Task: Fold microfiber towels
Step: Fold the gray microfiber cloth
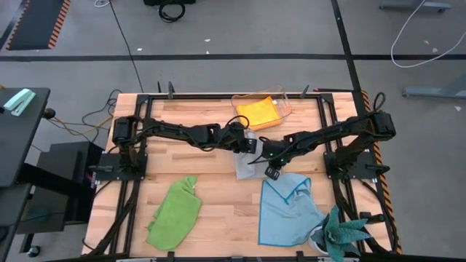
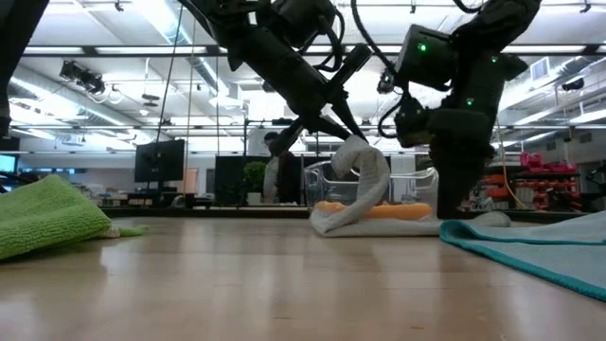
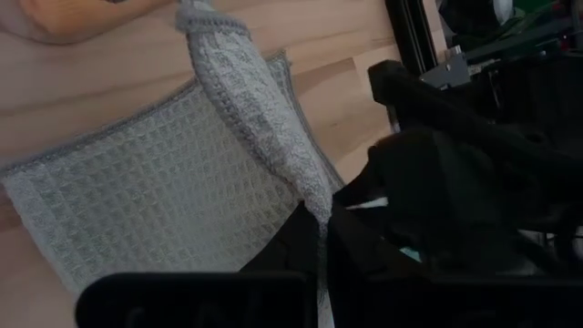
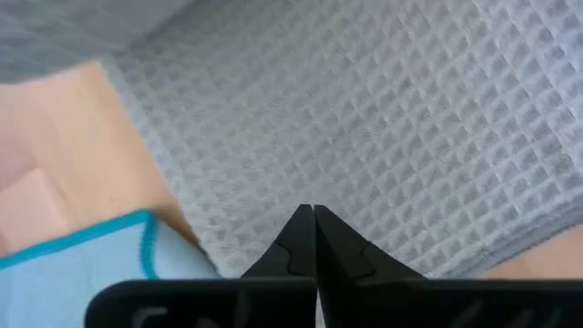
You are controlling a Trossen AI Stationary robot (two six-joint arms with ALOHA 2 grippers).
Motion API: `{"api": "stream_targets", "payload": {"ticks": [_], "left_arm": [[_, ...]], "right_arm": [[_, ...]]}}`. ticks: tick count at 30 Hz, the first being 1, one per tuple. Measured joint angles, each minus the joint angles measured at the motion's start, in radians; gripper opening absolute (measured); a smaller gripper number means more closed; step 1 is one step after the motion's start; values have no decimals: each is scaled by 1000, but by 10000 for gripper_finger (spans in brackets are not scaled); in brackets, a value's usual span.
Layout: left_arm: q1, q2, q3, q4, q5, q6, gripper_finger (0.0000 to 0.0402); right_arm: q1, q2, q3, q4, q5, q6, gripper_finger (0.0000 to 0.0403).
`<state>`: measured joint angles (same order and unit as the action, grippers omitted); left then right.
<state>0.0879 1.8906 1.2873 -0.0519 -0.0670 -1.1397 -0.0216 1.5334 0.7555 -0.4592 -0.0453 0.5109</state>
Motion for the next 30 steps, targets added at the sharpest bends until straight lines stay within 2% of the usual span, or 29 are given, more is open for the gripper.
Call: {"api": "stream_targets", "payload": {"ticks": [4,8,20,25,30], "left_arm": [[0,1,0,1,1,-1,11],[0,1,0,2,1,-7,11],[-8,10,-1,39,-7,-38,11],[-20,54,4,118,16,-65,11],[-33,113,68,110,34,-72,11]], "right_arm": [[-3,-33,1,-10,-4,-5,0],[-3,-85,2,-92,-4,-20,0],[-5,-377,4,-281,61,-2,0],[-10,-424,4,-325,79,-4,0],[-10,-433,4,-324,78,-9,0]]}}
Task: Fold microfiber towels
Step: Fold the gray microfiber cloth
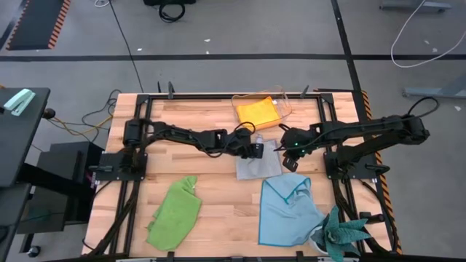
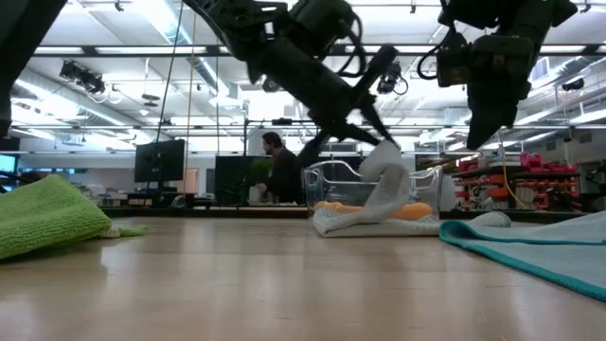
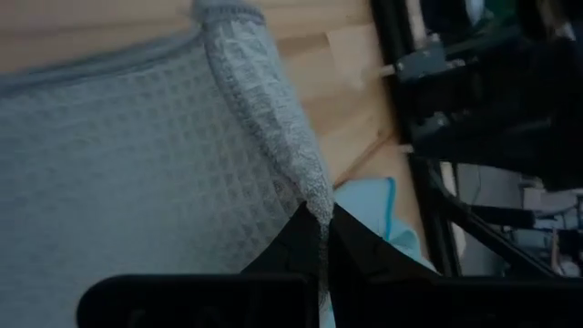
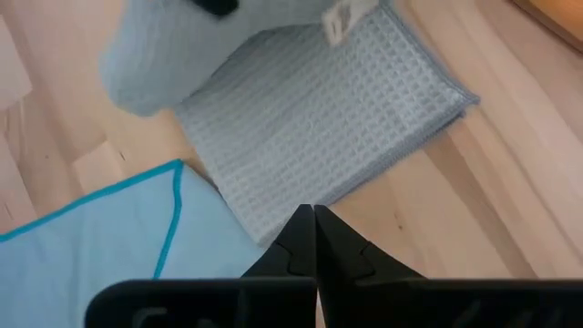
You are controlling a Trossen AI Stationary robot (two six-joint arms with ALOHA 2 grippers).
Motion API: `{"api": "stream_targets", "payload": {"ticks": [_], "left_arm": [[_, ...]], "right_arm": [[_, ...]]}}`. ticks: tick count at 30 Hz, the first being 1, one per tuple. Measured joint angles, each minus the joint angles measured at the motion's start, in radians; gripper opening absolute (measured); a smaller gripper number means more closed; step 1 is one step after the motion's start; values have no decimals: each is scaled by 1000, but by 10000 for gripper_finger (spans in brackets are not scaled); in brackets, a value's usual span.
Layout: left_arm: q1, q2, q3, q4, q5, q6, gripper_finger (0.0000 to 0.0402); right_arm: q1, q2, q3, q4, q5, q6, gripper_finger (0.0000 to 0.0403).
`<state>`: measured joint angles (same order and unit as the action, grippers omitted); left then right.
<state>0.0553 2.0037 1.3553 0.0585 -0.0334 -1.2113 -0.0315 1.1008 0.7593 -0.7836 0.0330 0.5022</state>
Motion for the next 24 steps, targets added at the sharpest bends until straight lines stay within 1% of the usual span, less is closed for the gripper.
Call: {"api": "stream_targets", "payload": {"ticks": [6,9,12,16,24], "left_arm": [[-2,102,137,-9,34,40,11],[-1,132,173,-34,38,49,15],[1,141,177,-69,37,47,44],[3,142,177,-64,37,51,86],[15,142,177,-58,37,56,145]], "right_arm": [[0,0,0,-1,0,-8,1],[0,-3,0,-2,0,-8,1],[1,-7,0,-9,0,-2,1],[1,-11,0,-8,-1,1,2],[1,-11,0,-9,0,0,10]]}}
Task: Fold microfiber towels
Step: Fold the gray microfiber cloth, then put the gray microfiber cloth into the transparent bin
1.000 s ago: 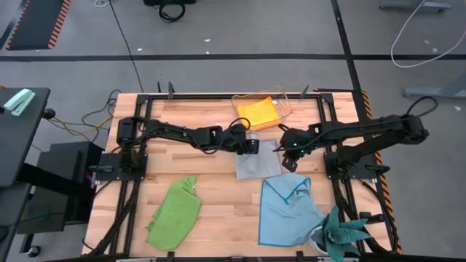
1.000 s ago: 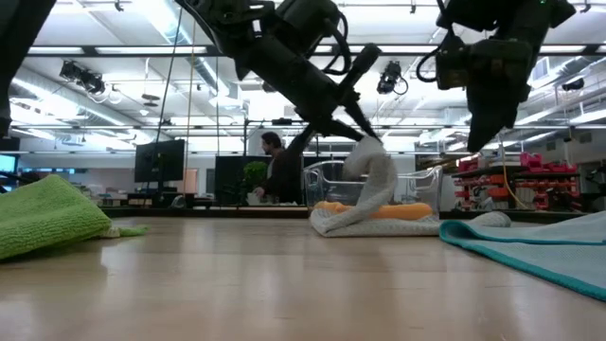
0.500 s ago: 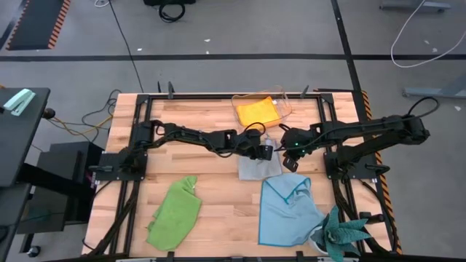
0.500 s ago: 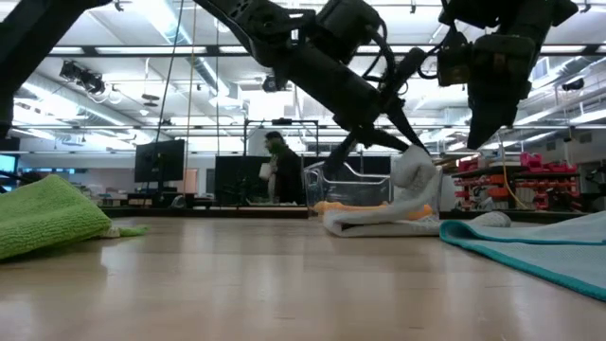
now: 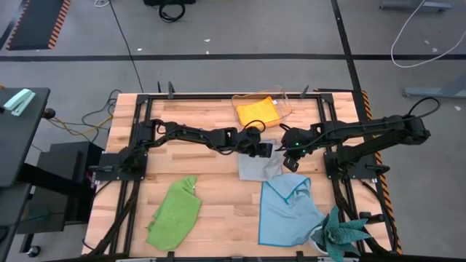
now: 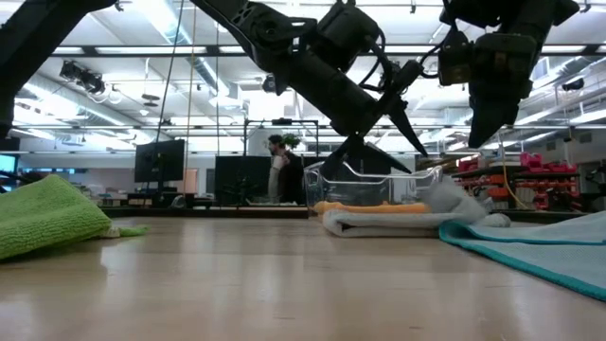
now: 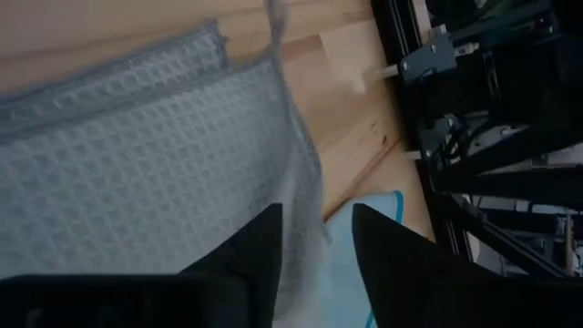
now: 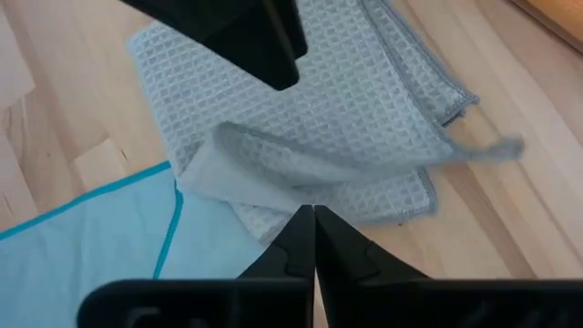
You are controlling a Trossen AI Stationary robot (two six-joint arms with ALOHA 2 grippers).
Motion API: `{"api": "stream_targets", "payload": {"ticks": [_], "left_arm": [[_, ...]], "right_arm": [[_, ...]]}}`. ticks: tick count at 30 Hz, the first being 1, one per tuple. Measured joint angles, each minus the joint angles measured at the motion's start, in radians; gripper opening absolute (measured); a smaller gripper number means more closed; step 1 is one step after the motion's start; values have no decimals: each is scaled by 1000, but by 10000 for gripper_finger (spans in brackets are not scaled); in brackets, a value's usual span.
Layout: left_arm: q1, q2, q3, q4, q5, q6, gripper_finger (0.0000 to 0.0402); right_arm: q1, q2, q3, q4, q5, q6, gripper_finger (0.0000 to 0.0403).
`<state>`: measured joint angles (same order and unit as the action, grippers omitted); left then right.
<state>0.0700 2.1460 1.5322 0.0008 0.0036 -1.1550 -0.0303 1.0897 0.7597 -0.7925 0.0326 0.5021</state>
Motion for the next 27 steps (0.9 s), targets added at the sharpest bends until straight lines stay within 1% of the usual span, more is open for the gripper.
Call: {"api": "stream_targets", "payload": {"ticks": [3,7,8,10,12,14,17,23,27], "left_arm": [[5,0,0,15,2,20,163],[12,-17,1,12,74,26,172],[13,-25,1,-9,97,28,172],[14,-38,1,-66,105,40,169],[15,-56,1,-194,75,42,163],[18,-71,1,-312,21,42,155],[32,-85,-1,-426,-36,41,145],[52,-88,1,-464,-72,42,129],[61,-88,0,-574,-126,42,114]], "right_arm": [[0,0,0,2,0,0,19],[1,-9,0,-17,-6,-3,24],[1,-15,0,-31,-7,-9,23],[-1,-32,0,-62,-7,-31,23],[-13,-52,0,-82,-7,-43,22],[-22,-73,0,-85,-6,-44,23],[-38,-102,0,-79,-5,-50,24],[-54,-124,0,-73,-7,-52,23],[-54,-109,1,-72,-11,-26,23]]}}
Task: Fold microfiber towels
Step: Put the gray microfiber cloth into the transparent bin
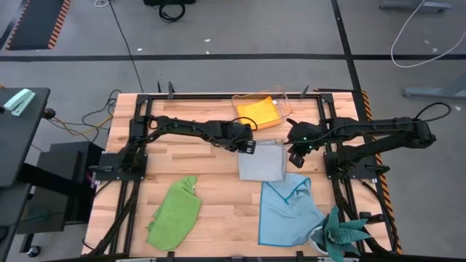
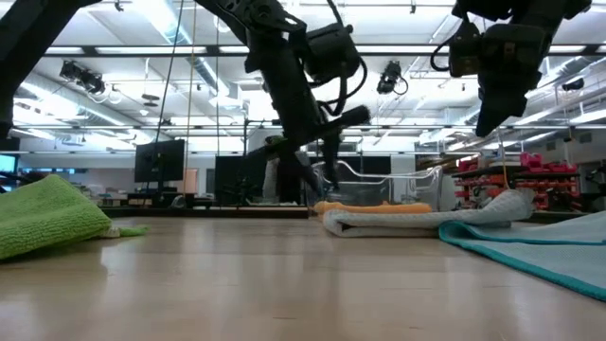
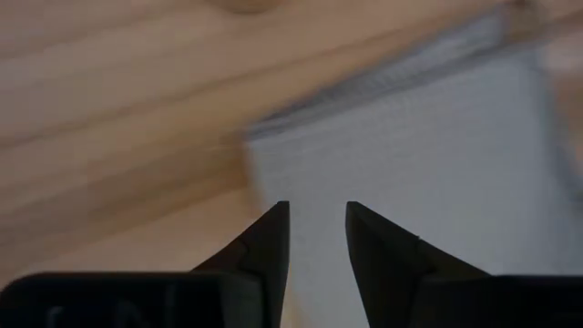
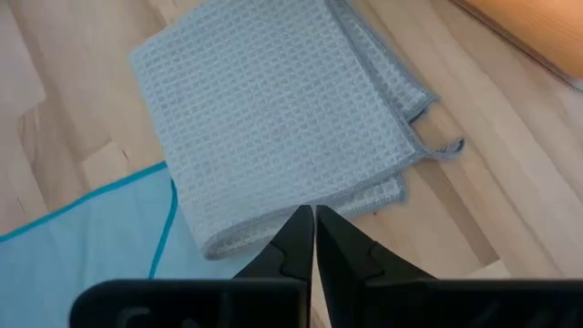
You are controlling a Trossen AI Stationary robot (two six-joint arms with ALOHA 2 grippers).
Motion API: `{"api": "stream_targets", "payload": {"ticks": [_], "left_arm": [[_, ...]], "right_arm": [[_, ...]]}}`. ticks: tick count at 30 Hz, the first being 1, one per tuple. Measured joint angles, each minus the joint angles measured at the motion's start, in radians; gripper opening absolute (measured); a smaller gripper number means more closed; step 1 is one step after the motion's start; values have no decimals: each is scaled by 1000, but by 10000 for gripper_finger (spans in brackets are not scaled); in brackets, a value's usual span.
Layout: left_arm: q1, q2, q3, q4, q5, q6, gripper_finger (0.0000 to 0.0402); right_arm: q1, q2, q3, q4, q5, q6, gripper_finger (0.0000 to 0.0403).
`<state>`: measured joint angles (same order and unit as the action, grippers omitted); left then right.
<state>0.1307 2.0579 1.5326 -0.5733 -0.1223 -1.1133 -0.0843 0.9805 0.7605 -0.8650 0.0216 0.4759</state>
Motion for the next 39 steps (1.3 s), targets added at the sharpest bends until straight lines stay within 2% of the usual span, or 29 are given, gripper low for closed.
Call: {"api": "stream_targets", "payload": {"ticks": [5,14,20,27,39], "left_arm": [[19,0,0,-30,-24,2,96],[-31,1,0,-4,138,52,83],[-66,7,0,35,95,46,84],[-39,49,-1,74,97,44,65],[23,116,2,89,100,51,42]], "right_arm": [[0,7,0,37,0,19,23],[0,6,0,42,0,18,23],[-1,6,0,60,0,-32,22],[-6,6,0,133,0,-60,22],[-5,9,0,131,0,-41,22]]}}
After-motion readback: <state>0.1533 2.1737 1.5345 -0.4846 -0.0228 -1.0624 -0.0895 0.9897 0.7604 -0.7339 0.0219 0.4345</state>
